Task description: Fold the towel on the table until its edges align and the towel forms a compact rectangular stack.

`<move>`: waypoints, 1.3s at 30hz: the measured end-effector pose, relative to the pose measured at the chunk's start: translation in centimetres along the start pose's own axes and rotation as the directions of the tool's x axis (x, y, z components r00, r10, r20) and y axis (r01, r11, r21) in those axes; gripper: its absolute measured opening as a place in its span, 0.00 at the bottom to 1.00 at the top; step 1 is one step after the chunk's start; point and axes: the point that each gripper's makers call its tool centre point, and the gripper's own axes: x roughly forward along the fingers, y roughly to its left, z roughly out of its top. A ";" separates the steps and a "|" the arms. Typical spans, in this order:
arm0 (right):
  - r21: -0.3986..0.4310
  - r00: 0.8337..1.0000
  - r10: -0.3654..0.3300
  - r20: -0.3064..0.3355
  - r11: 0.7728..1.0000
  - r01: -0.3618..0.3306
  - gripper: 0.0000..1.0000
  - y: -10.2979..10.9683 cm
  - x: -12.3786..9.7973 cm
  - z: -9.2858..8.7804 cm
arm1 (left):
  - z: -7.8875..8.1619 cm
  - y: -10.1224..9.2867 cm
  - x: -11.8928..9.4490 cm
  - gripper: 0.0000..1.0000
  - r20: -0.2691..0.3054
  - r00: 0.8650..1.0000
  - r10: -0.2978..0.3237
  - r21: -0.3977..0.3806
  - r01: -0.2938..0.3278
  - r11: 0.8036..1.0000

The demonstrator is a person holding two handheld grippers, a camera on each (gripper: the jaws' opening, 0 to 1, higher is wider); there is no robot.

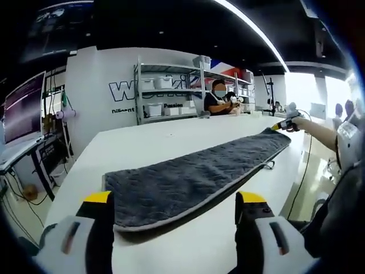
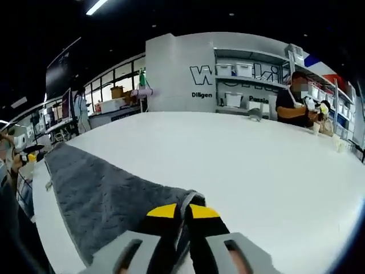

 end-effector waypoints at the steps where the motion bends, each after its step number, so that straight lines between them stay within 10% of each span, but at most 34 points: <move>1: 0.008 1.000 0.003 0.005 1.000 -0.003 0.05 -0.1 0.0 0.2 | -0.1 0.0 0.0 0.92 -0.001 1.000 0.001 -0.001 -0.001 1.000; 23: 0.137 0.987 -0.048 0.156 0.990 0.027 0.03 -0.9 0.1 5.8 | -0.4 0.4 -0.3 0.90 -0.004 1.000 0.006 -0.010 -0.006 1.000; 39: 0.008 0.984 -0.164 -0.066 0.986 0.165 0.04 -4.2 4.1 -0.2 | -1.0 0.5 -0.4 0.88 -0.014 1.000 0.005 -0.020 -0.005 1.000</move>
